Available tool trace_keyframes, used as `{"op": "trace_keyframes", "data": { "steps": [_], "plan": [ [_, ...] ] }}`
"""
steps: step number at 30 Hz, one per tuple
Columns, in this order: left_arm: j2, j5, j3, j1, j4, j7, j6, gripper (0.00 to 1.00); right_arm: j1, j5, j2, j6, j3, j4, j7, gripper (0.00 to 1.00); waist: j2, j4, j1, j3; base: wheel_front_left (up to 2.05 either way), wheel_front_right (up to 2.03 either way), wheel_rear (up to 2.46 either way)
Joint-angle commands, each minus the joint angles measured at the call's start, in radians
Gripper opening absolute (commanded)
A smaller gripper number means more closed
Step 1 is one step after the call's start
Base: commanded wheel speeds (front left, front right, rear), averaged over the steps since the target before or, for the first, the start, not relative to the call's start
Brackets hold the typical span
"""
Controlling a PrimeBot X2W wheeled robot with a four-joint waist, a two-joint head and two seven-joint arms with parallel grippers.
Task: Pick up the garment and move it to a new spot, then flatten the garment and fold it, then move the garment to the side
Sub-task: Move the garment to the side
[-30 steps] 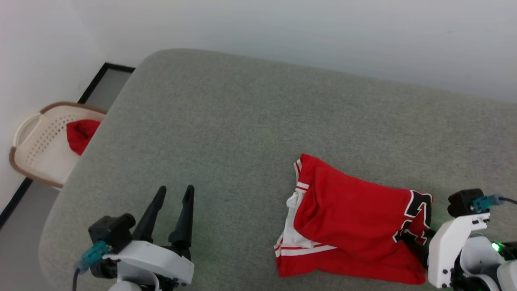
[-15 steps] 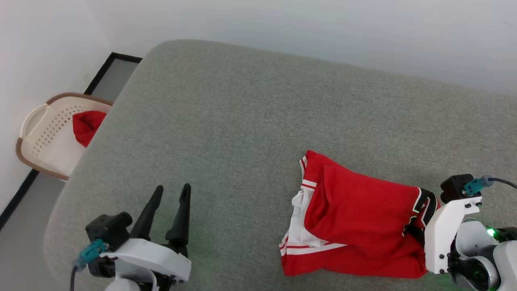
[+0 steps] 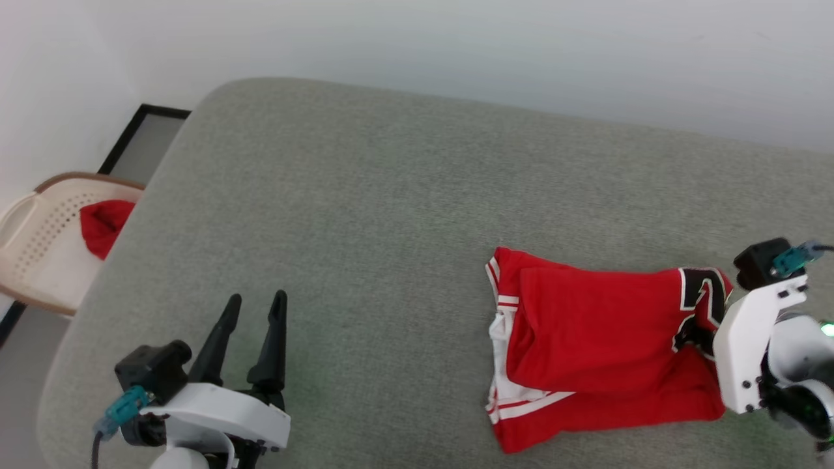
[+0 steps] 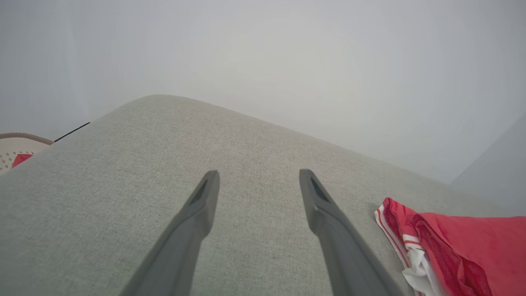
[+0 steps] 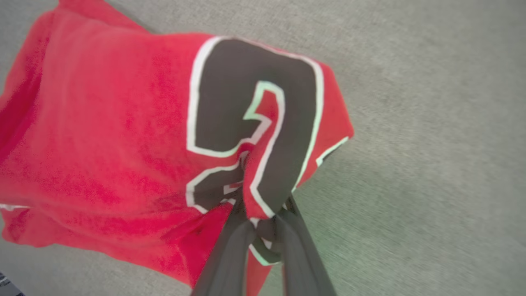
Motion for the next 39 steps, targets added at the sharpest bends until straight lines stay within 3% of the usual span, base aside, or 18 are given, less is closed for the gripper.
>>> {"op": "trace_keyframes", "data": {
  "steps": [1, 17, 28, 39],
  "plan": [
    [0.006, 0.006, 0.002, 0.008, -0.003, -0.004, 0.003, 1.00, -0.016, -0.004, -0.019, -0.001, 0.005, -0.020, 0.008, 0.00, 0.0000, -0.023, 0.0000, -0.007, 0.00, 0.00, 0.00],
    [0.027, 0.038, 0.003, -0.039, -0.028, -0.010, -0.018, 1.00, -0.145, 0.026, -0.163, -0.001, 0.029, -0.110, 0.056, 0.00, 0.0000, -0.198, 0.0000, 0.033, 0.00, 0.00, 0.00],
    [0.051, 0.059, -0.019, -0.119, -0.045, 0.012, -0.037, 1.00, -0.242, 0.022, -0.222, -0.001, 0.057, -0.050, 0.005, 0.00, 0.0000, -0.345, 0.0000, 0.094, 0.00, 0.00, 0.00],
    [0.064, 0.074, -0.042, -0.199, -0.058, 0.045, -0.048, 1.00, -0.325, -0.019, -0.305, -0.001, 0.058, 0.051, -0.105, 0.00, 0.0000, -0.414, 0.0000, 0.180, 0.00, 0.00, 0.00]
  ]
}}
